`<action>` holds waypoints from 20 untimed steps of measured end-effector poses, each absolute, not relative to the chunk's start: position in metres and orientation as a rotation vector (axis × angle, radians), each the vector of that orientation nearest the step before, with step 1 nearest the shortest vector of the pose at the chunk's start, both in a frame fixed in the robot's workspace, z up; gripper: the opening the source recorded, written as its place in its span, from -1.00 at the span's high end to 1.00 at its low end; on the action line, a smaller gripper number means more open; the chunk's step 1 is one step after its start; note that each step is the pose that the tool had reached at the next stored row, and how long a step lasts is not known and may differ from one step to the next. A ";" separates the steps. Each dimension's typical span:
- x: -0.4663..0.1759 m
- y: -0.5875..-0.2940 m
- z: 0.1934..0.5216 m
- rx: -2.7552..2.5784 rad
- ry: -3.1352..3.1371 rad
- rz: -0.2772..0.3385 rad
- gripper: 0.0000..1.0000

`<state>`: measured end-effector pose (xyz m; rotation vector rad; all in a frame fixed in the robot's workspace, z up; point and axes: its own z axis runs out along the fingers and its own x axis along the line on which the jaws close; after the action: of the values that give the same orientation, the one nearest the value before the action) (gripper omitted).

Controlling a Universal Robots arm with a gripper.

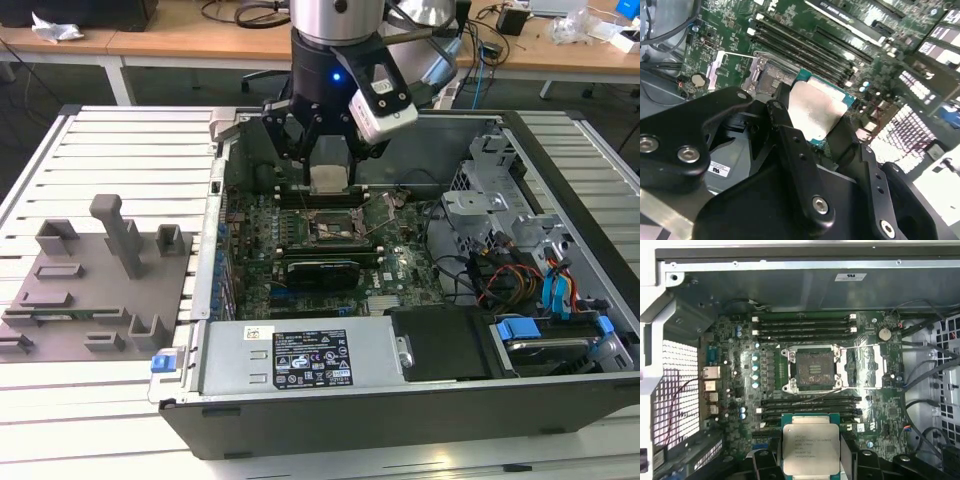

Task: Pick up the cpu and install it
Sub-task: 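Pick up the cpu and move it towards the insertion slot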

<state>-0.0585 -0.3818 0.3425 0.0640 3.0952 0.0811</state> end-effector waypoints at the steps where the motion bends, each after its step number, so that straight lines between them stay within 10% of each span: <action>1: -0.055 -0.377 0.337 0.064 3.095 0.081 -0.09; 20: -0.045 -0.345 0.287 0.063 3.096 0.081 -0.09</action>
<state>-0.0446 -0.3446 0.2874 0.0633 3.0957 0.0809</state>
